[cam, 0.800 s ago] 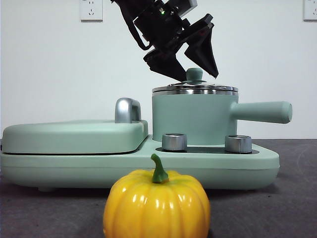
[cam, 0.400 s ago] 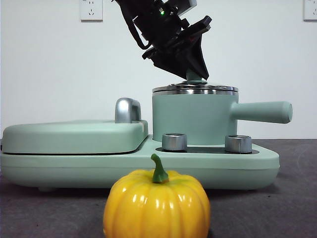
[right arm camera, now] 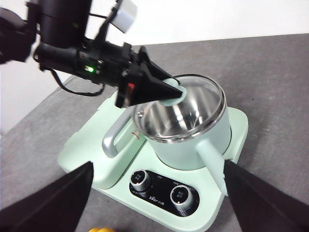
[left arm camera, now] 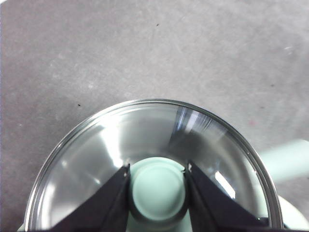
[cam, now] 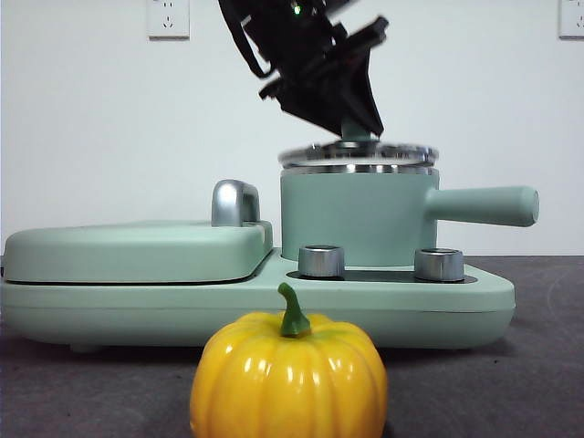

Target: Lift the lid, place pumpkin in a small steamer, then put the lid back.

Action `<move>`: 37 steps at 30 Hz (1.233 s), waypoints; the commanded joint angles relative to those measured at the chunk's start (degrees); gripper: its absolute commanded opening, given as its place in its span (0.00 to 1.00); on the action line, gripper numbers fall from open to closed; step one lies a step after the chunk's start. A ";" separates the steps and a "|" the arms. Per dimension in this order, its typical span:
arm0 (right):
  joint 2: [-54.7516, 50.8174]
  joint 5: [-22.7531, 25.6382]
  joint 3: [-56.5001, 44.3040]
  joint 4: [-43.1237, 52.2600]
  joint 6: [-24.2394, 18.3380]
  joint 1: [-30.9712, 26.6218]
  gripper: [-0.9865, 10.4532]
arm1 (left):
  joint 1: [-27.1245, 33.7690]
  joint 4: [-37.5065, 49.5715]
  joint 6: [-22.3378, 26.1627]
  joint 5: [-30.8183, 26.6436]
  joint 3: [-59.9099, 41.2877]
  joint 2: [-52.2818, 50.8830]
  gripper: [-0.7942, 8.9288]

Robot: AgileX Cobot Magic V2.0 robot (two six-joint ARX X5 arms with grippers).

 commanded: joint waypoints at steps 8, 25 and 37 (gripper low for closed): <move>7.26 0.90 2.64 0.44 1.79 9.40 0.47 | 1.88 0.68 -0.17 0.72 2.25 -8.04 0.10; 34.25 23.04 11.32 0.28 8.28 47.76 0.53 | 16.06 -6.14 -0.07 0.72 2.25 -14.29 0.10; 55.74 25.46 19.96 -9.03 9.81 54.71 0.58 | 25.33 -7.34 -0.11 0.72 2.25 -14.29 0.10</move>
